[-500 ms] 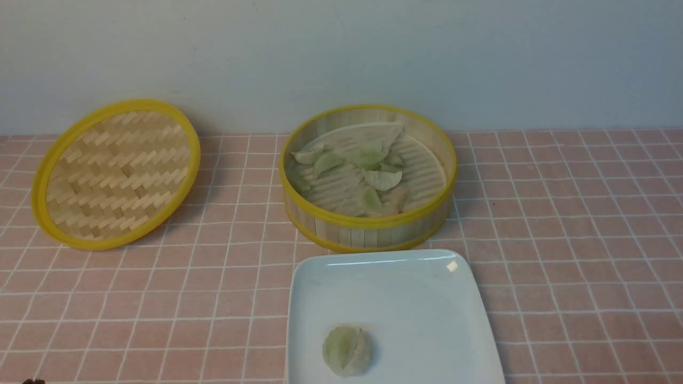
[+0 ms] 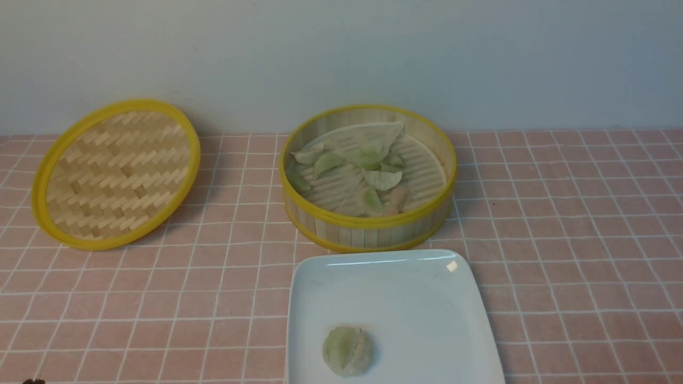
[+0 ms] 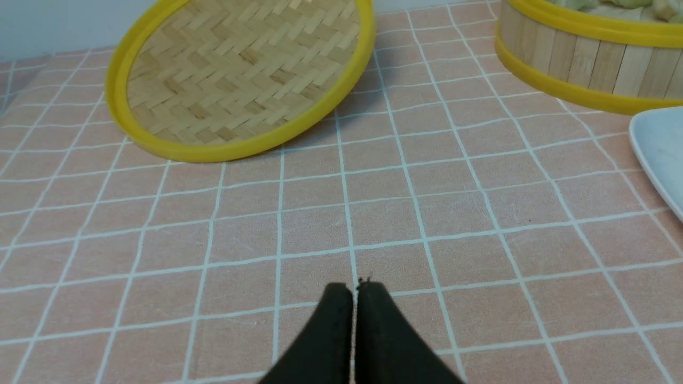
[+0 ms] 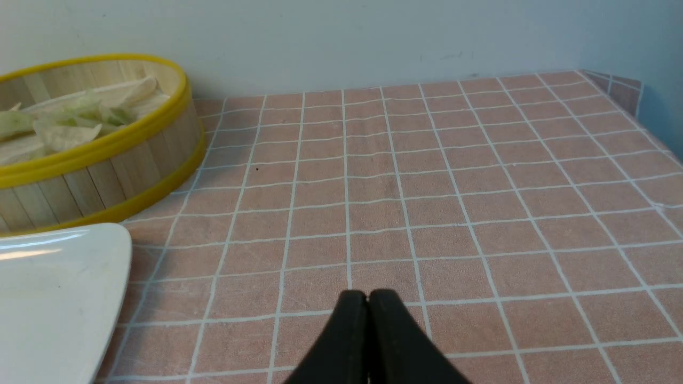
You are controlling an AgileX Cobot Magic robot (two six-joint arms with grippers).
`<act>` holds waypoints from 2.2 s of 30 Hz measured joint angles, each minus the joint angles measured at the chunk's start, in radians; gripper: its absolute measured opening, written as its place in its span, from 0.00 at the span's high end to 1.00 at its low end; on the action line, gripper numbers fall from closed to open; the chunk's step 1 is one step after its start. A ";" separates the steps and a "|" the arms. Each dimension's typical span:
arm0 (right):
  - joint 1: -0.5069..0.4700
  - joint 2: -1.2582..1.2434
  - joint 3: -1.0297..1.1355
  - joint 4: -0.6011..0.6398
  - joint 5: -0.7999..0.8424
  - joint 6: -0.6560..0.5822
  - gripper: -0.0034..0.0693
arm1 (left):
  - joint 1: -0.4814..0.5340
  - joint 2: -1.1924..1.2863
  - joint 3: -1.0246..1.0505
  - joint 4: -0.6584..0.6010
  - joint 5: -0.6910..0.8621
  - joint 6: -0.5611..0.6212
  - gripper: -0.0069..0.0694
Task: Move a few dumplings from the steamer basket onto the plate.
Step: Use the left arm to grab a dumpling from the steamer
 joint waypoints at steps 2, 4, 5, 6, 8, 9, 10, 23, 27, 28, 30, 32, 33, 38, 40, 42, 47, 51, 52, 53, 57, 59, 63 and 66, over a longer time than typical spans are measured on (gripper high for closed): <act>0.000 0.000 0.000 0.000 0.000 0.000 0.97 | 0.000 0.000 0.000 0.000 0.000 0.000 0.92; 0.000 0.000 0.000 0.000 0.000 0.000 0.97 | 0.000 0.000 0.000 0.000 0.000 0.000 0.92; 0.000 0.000 0.000 0.000 0.000 0.000 0.97 | 0.000 0.000 0.000 0.000 0.000 0.000 0.92; 0.000 0.000 0.000 0.000 0.000 0.000 0.97 | 0.000 0.000 0.000 0.000 0.000 0.000 0.92; 0.000 0.000 0.000 0.000 0.000 0.000 0.97 | 0.000 0.000 0.000 0.000 0.000 0.000 0.92; 0.000 0.000 0.000 0.000 0.000 0.000 0.97 | 0.000 0.000 0.000 0.000 0.000 0.000 0.92; 0.000 0.000 0.000 0.000 0.000 0.000 0.97 | 0.000 0.000 0.000 0.000 0.000 0.000 0.92; 0.000 0.000 0.004 0.014 -0.030 0.011 0.97 | 0.000 0.000 0.000 0.000 0.000 0.000 0.92; 0.000 0.000 0.010 0.187 -0.128 0.129 0.97 | 0.000 0.000 0.000 0.001 0.000 0.001 0.92; 0.000 0.000 0.010 0.263 -0.162 0.177 0.97 | 0.000 0.000 0.000 -0.003 -0.005 -0.002 0.92; 0.000 0.000 0.010 0.363 -0.206 0.238 0.97 | 0.000 0.000 0.001 -0.038 -0.031 -0.027 0.92; 0.000 0.000 0.010 0.456 -0.239 0.281 0.97 | 0.000 0.000 0.002 -0.134 -0.079 -0.074 0.92; 0.000 0.000 0.010 0.485 -0.247 0.286 0.97 | 0.000 0.000 0.002 -0.167 -0.103 -0.093 0.92; 0.000 0.000 0.010 0.540 -0.294 0.294 0.97 | 0.000 0.000 0.002 -0.392 -0.245 -0.147 0.92; 0.000 0.000 0.010 0.546 -0.312 0.297 0.97 | 0.000 0.000 0.002 -0.468 -0.314 -0.151 0.92; 0.000 0.000 0.010 0.548 -0.323 0.299 0.97 | 0.000 0.000 0.002 -0.532 -0.411 -0.151 0.92; 0.000 0.000 0.010 0.549 -0.379 0.301 0.97 | 0.000 0.000 -0.015 -0.578 -0.570 -0.151 0.92; 0.021 0.008 -0.095 0.464 -0.311 0.229 0.97 | 0.000 0.052 -0.176 -0.553 -0.416 -0.126 0.92; 0.035 0.031 -0.163 0.420 -0.263 0.193 0.97 | 0.000 0.086 -0.224 -0.538 -0.339 -0.111 0.92; 0.050 0.069 -0.225 0.386 -0.206 0.162 0.97 | 0.000 0.127 -0.273 -0.523 -0.273 -0.089 0.92; 0.105 0.345 -0.589 0.273 0.118 0.024 0.97 | 0.000 0.461 -0.551 -0.470 0.129 0.032 0.92; 0.111 0.487 -0.707 0.260 0.265 -0.020 0.97 | 0.000 0.600 -0.644 -0.469 0.311 0.081 0.92; 0.112 0.749 -0.931 0.235 0.495 -0.103 0.97 | 0.000 0.901 -0.820 -0.456 0.578 0.176 0.92; 0.112 0.919 -1.054 0.220 0.617 -0.130 0.97 | -0.004 1.093 -0.930 -0.445 0.647 0.232 0.92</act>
